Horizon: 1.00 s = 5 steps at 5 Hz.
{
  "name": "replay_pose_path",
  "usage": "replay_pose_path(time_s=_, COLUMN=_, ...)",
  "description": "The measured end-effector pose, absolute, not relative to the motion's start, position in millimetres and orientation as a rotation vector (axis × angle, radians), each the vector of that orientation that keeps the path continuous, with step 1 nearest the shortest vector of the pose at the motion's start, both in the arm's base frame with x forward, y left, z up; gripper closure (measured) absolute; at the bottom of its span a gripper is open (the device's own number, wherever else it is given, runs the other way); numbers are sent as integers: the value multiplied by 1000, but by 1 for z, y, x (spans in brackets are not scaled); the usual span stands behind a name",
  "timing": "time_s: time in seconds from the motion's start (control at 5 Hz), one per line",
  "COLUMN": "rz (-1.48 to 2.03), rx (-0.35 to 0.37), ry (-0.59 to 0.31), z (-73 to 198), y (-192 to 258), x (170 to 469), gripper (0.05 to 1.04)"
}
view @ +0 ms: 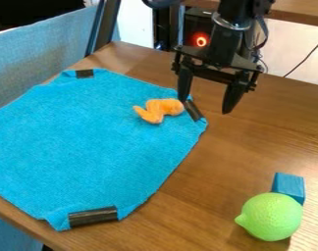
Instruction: Move the from orange figure from the cloth to the right
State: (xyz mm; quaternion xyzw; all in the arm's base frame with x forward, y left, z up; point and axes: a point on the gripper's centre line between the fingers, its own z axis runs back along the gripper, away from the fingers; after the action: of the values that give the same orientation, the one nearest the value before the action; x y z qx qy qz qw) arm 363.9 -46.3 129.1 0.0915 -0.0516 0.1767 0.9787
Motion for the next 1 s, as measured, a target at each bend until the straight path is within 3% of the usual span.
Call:
replay_pose_path(time_s=0.2, rz=346, rx=193, ry=-75, z=117, y=-47, x=363, gripper=83)
replay_pose_path(time_s=0.6, rz=317, rx=123, ry=-74, z=129, y=27, x=347, gripper=83)
replay_pose_path(time_s=1.0, rz=259, rx=83, ry=-116, z=122, y=49, x=343, gripper=83)
